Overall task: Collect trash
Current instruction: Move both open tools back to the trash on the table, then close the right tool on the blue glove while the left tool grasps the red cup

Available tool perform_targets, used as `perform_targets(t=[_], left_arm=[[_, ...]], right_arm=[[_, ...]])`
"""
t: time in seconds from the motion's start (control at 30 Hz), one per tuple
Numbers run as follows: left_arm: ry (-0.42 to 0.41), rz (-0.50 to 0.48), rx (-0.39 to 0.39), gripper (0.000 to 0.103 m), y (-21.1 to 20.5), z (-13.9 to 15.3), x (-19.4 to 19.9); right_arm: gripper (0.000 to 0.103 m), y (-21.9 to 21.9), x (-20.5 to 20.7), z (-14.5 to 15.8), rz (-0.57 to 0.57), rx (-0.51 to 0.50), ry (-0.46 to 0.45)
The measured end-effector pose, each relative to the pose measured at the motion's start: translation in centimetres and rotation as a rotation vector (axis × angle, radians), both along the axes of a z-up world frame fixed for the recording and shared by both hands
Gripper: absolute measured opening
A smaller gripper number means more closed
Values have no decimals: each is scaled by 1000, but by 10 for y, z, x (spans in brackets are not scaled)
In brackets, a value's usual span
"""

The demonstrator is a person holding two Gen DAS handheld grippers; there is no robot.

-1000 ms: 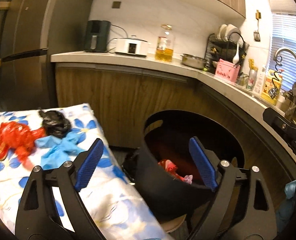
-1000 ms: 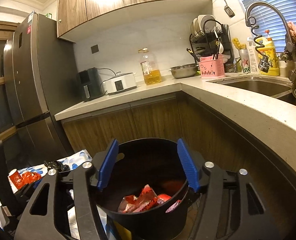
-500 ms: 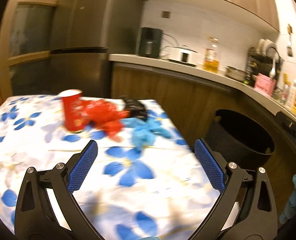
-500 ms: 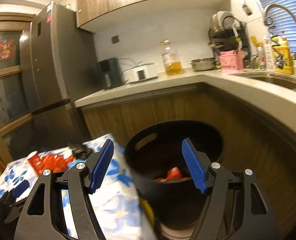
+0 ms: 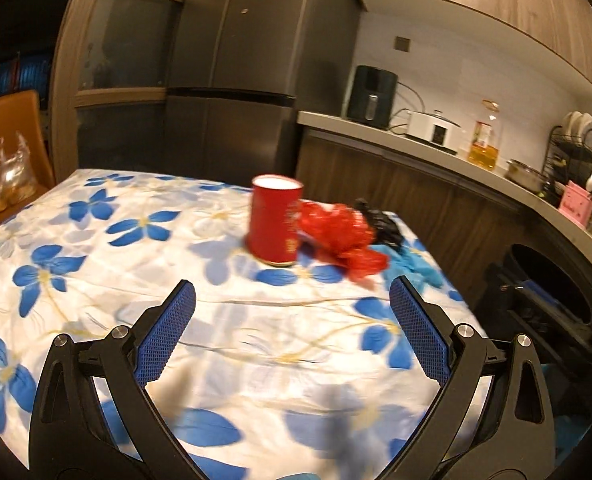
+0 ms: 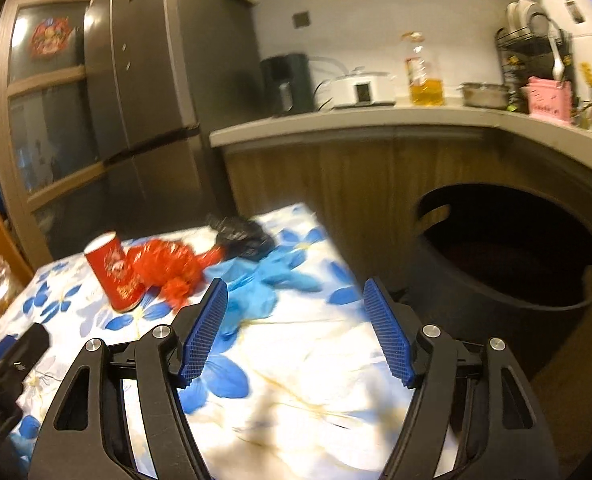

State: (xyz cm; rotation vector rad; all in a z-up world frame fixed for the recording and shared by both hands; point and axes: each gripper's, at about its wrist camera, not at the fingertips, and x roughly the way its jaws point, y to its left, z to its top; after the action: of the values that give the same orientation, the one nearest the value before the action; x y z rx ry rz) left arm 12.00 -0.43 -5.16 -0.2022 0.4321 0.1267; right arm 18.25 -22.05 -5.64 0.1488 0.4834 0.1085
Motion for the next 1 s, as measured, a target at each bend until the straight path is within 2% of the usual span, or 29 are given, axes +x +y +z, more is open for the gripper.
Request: perform_targets(t=[0.3,0.53,0.63,0.7,0.8,1.0], left_arm=[[4,35,-15,96,38,-1,14],[-5,16,-23,96,44,1,36],[-9,19,-13,96,44,2,46],[-4,19,-19,96,45,1,53],[1,27,-16,96,45,0,61],[4,31,-8,96,41,-3,71]], right_arm=[[67,39,47,-23,53,-4,102],[45,43,67,-43,70,-1,216],[25,44,70,-46,84,7,238],[8,44,70,-46,92,12,240],[3,41,66,-44,97,32,224],[3,26,47,-32,86,88,172]])
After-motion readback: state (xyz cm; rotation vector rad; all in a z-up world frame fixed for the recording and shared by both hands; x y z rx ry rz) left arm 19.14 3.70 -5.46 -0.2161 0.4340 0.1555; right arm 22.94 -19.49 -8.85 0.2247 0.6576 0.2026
